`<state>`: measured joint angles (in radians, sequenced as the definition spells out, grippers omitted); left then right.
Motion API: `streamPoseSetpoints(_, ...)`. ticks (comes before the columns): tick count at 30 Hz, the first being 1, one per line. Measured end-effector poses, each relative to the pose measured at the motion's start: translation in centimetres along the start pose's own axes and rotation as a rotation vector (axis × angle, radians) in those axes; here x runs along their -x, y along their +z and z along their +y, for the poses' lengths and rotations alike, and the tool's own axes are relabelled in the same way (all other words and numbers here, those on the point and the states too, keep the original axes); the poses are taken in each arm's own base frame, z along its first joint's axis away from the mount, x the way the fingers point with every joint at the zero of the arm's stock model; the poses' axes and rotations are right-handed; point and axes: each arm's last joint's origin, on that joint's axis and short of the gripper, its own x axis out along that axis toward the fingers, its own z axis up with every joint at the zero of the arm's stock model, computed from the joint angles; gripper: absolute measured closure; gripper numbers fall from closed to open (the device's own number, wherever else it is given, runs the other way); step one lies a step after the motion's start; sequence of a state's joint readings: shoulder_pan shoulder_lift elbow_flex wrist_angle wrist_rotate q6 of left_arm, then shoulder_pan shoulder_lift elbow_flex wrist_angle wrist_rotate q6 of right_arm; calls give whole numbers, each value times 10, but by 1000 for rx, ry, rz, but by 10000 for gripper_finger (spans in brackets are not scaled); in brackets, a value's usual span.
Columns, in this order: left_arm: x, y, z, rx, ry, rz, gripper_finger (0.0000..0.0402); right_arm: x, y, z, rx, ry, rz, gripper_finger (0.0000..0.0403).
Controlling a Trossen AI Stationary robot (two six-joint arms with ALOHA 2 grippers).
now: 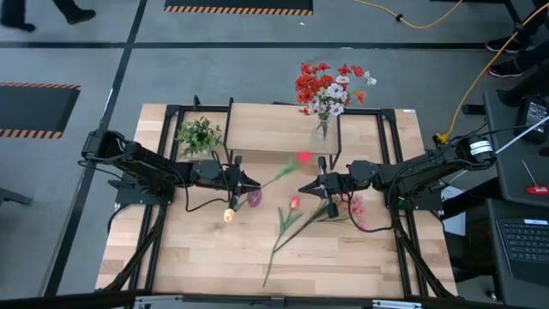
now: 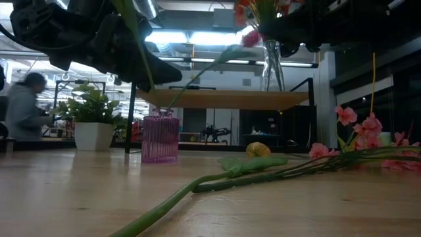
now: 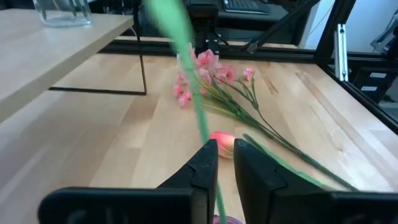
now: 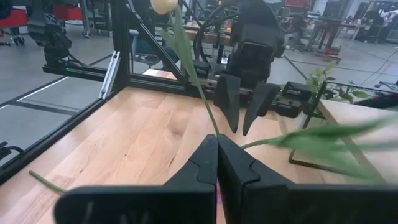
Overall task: Pick and place flowers into a vace then onto a shelf
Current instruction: Put the red flower into the purple vase, then put the pink flowers into the purple vase
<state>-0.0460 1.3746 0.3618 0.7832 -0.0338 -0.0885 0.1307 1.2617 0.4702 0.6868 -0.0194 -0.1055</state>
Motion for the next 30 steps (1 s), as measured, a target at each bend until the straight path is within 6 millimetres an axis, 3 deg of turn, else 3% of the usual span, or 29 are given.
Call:
streamPoseSetpoints(11,1,1,2,-45,70,-9,347,0,-1,0,-29,2,14,399)
streamPoseSetpoints(23,10,16,1,-108,57,-80,346,0,-3,0,-24,3,28,399)
streamPoseSetpoints(30,15,22,0,-123,42,-101,353,-4,8,-1,-28,1,7,399)
